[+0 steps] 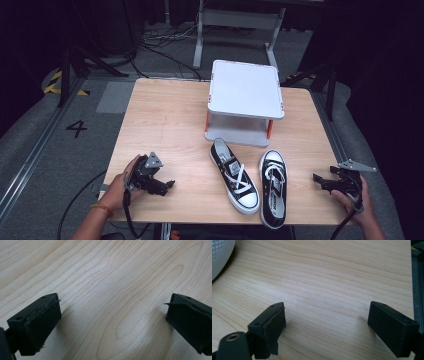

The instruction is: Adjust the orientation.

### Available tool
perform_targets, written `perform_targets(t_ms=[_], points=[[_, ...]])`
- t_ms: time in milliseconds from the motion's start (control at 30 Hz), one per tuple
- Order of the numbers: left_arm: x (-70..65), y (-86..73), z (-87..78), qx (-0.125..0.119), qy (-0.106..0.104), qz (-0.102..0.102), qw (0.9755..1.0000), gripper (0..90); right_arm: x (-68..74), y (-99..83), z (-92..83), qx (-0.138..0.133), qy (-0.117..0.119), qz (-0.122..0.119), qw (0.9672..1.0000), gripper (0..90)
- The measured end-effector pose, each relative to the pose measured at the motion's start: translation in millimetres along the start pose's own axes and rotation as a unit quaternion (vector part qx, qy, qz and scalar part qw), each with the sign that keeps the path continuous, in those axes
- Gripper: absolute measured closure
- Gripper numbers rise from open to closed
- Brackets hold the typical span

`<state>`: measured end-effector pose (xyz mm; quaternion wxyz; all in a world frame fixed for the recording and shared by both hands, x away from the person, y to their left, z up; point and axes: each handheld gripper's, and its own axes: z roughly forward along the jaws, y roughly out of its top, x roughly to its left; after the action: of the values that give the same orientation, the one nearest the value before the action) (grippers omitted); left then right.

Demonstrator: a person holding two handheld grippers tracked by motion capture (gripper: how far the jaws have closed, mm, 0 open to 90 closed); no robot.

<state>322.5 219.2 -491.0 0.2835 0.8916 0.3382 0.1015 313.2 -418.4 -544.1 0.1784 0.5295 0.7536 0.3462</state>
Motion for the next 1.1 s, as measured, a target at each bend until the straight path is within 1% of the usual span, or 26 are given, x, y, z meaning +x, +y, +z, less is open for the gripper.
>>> perform_targets(t_ms=[67,100,133,200,233,267,433,467,533,600,633,667,700,733,767,800,833,867,900,933,967,1000,1067,1100], points=[[5.9,1.5,1.2,0.001,-0.013,0.015,0.9998,0.1,0.2,0.2,0.2,0.0,-0.001,0.0,1.0,15.0],[5.9,1.5,1.2,0.001,-0.013,0.015,0.9998,0.0,0.2,0.2,0.3,0.0,0.0,0.001,1.0,15.0],[9.5,4.4,3.9,0.0,-0.019,0.019,0.9996,0.0,0.2,0.3,0.3,0.0,-0.001,0.0,1.0,15.0],[11.0,6.2,5.4,0.001,-0.025,0.025,0.9994,0.0,0.4,0.3,0.3,0.0,0.0,0.0,1.0,15.0],[11.0,6.2,5.4,0.001,-0.025,0.025,0.9994,0.0,0.4,0.3,0.3,0.0,0.0,0.0,1.0,15.0],[12.4,7.0,6.0,0.001,-0.031,0.032,0.999,0.0,0.4,0.3,0.3,0.0,-0.001,0.001,1.0,15.0],[11.7,6.4,5.6,-0.001,-0.03,0.033,0.999,0.5,0.6,0.7,0.8,0.0,-0.001,0.0,1.0,15.0],[11.2,7.0,5.4,0.001,-0.028,0.034,0.999,0.6,0.9,0.6,0.6,0.0,-0.002,0.001,1.0,15.0],[10.0,9.7,3.8,0.013,-0.026,0.043,0.9987,1.1,1.2,0.6,0.5,0.0,-0.002,0.002,1.0,15.0],[8.5,12.8,1.3,0.02,-0.038,0.057,0.9974,8.7,1.1,0.7,0.8,0.0,-0.003,0.001,1.0,15.0],[7.1,14.2,-0.1,0.018,-0.039,0.07,0.9966,13.3,1.0,0.9,0.9,0.0,-0.002,0.001,1.0,15.0],[7.1,14.2,-0.1,0.018,-0.039,0.07,0.9966,19.2,0.9,1.0,1.2,-0.001,-0.002,0.0,1.0,15.0],[5.9,15.8,-1.4,0.015,-0.041,0.076,0.9961,20.1,0.9,1.2,1.3,-0.001,-0.001,-0.001,1.0,15.0],[4.7,20.5,-2.1,0.015,-0.048,0.08,0.9955,15.7,0.9,1.3,1.4,0.0,0.0,-0.001,1.0,15.0],[4.4,23.5,-2.7,0.013,-0.049,0.083,0.9953,16.2,0.9,1.3,1.4,0.0,0.0,-0.001,1.0,15.0],[3.1,26.1,-3.4,0.006,-0.046,0.086,0.9952,20.0,0.9,1.3,1.4,0.0,0.0,0.0,1.0,15.0],[3.2,29.5,-4.4,0.005,-0.052,0.086,0.9949,19.7,0.9,1.3,1.5,0.0,0.0,-0.001,1.0,15.0],[2.9,33.0,-4.9,0.001,-0.057,0.084,0.9948,17.5,0.9,1.3,1.5,0.0,0.0,-0.001,1.0,15.0],[2.9,33.0,-4.9,0.001,-0.057,0.084,0.9948,17.6,1.0,1.3,1.5,-0.001,0.0,-0.001,1.0,15.0],[1.6,40.0,-6.6,-0.011,-0.059,0.089,0.9942,19.5,1.0,1.3,1.4,0.0,0.0,-0.001,1.0,15.0],[1.6,40.0,-6.6,-0.011,-0.059,0.089,0.9942,21.2,1.1,1.3,1.4,-0.001,0.0,-0.001,1.0,15.0],[-0.7,47.4,-7.4,-0.019,-0.065,0.094,0.9933,21.3,1.1,1.3,1.4,-0.001,0.0,-0.001,1.0,15.0],[-3.2,55.5,-7.2,-0.028,-0.071,0.098,0.9922,21.9,1.1,1.3,1.4,-0.001,0.0,-0.001,1.0,15.0],[-3.2,55.5,-7.2,-0.028,-0.071,0.098,0.9922,22.6,1.0,1.3,1.4,-0.001,0.0,-0.001,1.0,15.0]])
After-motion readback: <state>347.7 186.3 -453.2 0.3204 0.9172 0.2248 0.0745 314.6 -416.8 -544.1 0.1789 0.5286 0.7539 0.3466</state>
